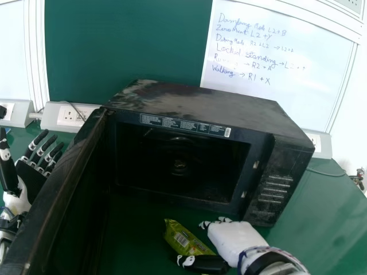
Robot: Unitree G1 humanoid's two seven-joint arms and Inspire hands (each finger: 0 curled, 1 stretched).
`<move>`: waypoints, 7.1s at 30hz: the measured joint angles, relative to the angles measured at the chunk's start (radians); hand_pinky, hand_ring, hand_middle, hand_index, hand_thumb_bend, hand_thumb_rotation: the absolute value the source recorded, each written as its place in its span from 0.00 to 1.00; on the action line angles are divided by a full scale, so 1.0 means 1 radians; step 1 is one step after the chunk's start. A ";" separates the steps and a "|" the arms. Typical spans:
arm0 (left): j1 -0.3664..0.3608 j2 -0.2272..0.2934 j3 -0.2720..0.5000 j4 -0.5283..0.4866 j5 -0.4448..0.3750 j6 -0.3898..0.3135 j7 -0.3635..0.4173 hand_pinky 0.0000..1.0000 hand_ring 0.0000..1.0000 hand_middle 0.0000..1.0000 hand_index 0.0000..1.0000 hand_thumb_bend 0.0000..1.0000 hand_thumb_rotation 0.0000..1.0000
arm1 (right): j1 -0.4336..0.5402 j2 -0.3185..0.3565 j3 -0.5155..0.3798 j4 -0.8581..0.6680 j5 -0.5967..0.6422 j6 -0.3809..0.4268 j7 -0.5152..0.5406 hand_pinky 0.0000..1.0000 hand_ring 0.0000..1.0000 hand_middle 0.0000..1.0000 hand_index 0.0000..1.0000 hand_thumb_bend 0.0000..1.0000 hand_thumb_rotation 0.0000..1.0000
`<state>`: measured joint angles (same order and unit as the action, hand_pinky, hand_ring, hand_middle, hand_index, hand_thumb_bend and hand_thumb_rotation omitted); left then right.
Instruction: Put biscuit inside oven
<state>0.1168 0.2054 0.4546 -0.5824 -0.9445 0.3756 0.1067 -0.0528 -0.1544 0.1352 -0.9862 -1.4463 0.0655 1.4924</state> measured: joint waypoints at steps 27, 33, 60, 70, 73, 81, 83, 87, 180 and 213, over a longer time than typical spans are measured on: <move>0.004 0.004 0.006 -0.001 -0.012 0.000 -0.012 0.74 0.71 0.68 0.68 0.91 0.37 | 0.005 -0.014 0.069 0.183 -0.041 -0.051 -0.094 0.69 0.78 0.82 0.85 1.00 0.22; 0.003 0.004 0.006 -0.001 -0.013 0.000 -0.012 0.74 0.71 0.68 0.67 0.91 0.37 | 0.004 -0.050 0.077 0.206 -0.038 -0.065 -0.135 0.70 0.76 0.80 0.83 1.00 0.25; 0.003 0.012 0.006 -0.015 -0.017 0.000 0.006 0.75 0.71 0.68 0.66 0.91 0.38 | -0.050 -0.126 0.122 0.310 -0.083 -0.093 -0.059 0.78 0.87 0.91 0.91 1.00 0.35; 0.003 0.024 0.007 -0.025 -0.019 0.000 0.009 0.77 0.73 0.70 0.67 0.89 0.39 | -0.050 -0.124 0.131 0.344 -0.101 -0.085 -0.089 0.78 0.87 0.91 0.91 0.93 0.28; 0.004 0.025 0.007 -0.026 -0.019 0.000 0.010 0.78 0.74 0.70 0.67 0.89 0.38 | -0.039 -0.124 0.133 0.345 -0.107 -0.079 -0.113 0.76 0.86 0.91 0.91 0.91 0.27; 0.004 0.025 0.007 -0.026 -0.020 0.000 0.009 0.77 0.73 0.69 0.67 0.90 0.38 | -0.015 -0.114 0.143 0.345 -0.127 -0.060 -0.157 0.79 0.87 0.90 0.90 0.80 0.28; 0.005 0.025 0.007 -0.025 -0.020 0.000 0.009 0.77 0.73 0.69 0.66 0.89 0.38 | -0.014 -0.111 0.145 0.345 -0.134 -0.059 -0.159 0.75 0.83 0.88 0.90 0.91 0.32; 0.008 0.025 0.007 -0.027 -0.019 0.000 0.009 0.78 0.74 0.70 0.67 0.88 0.39 | -0.019 -0.111 0.156 0.349 -0.148 -0.060 -0.159 0.69 0.78 0.84 0.88 0.99 0.34; 0.012 0.025 -0.001 -0.074 -0.038 -0.001 0.062 0.77 0.73 0.70 0.67 0.75 0.43 | 0.051 -0.037 0.208 0.387 -0.295 -0.016 -0.377 0.37 0.42 0.48 0.59 0.57 0.00; 0.012 0.025 -0.013 -0.082 -0.038 0.000 0.079 0.80 0.75 0.71 0.67 0.72 0.44 | -0.064 -0.034 0.150 0.359 -0.268 -0.046 -0.375 0.32 0.37 0.48 0.49 0.53 0.00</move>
<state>0.1288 0.2304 0.4419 -0.6641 -0.9826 0.3754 0.1854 -0.1168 -0.1884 0.2852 -0.6269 -1.7141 0.0195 1.1169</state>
